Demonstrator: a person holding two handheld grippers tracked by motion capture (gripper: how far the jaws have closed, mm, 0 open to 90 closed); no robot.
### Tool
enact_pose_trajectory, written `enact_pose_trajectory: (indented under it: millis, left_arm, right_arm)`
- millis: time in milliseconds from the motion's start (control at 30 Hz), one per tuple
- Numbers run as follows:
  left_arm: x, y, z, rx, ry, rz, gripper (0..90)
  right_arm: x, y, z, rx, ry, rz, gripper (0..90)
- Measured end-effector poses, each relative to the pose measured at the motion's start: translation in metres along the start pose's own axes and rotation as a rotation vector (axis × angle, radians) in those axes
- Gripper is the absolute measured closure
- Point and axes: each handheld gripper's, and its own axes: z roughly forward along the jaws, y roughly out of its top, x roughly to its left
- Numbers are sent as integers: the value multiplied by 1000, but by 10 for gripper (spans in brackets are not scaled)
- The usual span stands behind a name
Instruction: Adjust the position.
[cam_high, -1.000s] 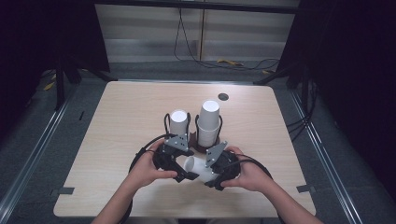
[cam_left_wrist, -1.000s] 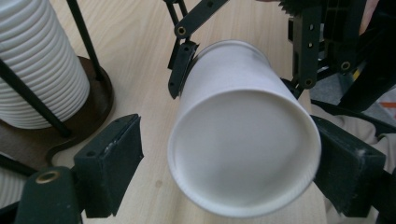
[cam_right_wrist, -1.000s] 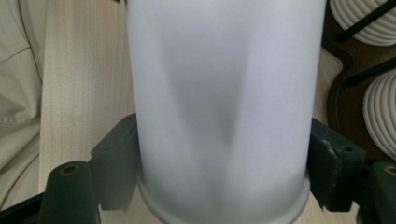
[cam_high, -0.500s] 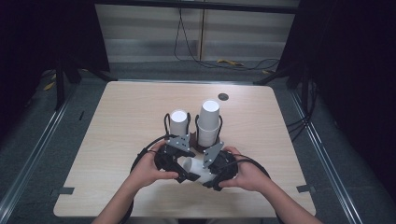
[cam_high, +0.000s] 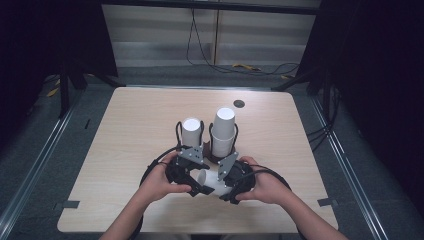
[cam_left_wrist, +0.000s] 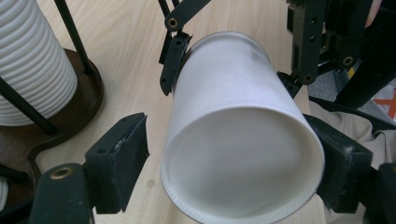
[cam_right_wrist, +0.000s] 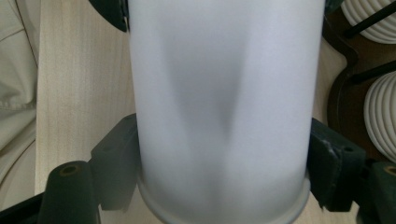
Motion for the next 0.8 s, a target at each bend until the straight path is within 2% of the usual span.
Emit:
enact_pose_trajectory:
  millis: [100, 167, 333, 467, 600, 800]
  left_arm:
    - [-1, 0, 1, 0, -4, -4, 220]
    - [-2, 0, 0, -3, -16, 12, 277]
    - [-2, 0, -2, -3, -19, 25, 319]
    - [-3, -1, -3, -2, -17, 26, 326]
    - [-3, -2, -6, -33, -21, 28, 328]
    - [-3, -2, -6, -22, -19, 35, 329]
  right_arm:
    - [1, 1, 0, 8, 4, 5, 230]
    - [1, 2, 0, 12, -1, -6, 229]
    - [0, 3, 0, 7, 3, -3, 229]
    - [0, 3, 0, -7, -1, -3, 227]
    - [1, 2, -1, -41, -8, 12, 219]
    - [2, 2, 0, -47, -6, -3, 224]
